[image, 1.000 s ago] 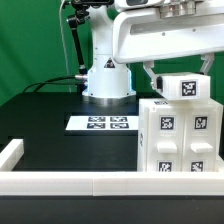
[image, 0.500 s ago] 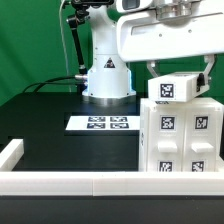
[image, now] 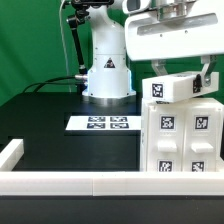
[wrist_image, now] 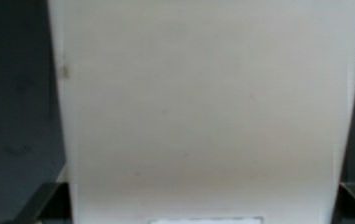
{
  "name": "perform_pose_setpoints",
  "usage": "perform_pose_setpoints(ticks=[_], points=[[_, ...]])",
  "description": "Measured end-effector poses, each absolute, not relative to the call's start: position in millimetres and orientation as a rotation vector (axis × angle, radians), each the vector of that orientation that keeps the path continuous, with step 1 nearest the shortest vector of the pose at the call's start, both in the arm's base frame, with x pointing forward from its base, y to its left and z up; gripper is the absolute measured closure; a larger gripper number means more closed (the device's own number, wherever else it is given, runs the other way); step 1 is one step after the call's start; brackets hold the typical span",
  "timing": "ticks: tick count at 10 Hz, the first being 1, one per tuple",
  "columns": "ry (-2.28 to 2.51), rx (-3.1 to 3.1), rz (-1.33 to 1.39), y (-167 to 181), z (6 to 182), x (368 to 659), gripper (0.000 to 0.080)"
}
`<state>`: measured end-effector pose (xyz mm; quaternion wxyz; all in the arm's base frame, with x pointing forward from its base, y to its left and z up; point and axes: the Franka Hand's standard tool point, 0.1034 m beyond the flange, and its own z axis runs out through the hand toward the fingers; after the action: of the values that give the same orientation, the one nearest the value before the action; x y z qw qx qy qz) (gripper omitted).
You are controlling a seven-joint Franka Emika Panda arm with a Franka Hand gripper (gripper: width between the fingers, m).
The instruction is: Assemble cabinet
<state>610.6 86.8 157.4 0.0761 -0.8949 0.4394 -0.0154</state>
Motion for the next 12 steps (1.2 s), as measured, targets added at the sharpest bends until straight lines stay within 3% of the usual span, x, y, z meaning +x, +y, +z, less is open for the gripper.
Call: perform_pose_setpoints(ticks=[12], points=[[2.335,-1.78,0.099,85.9,156.5,613.8,0.0242]])
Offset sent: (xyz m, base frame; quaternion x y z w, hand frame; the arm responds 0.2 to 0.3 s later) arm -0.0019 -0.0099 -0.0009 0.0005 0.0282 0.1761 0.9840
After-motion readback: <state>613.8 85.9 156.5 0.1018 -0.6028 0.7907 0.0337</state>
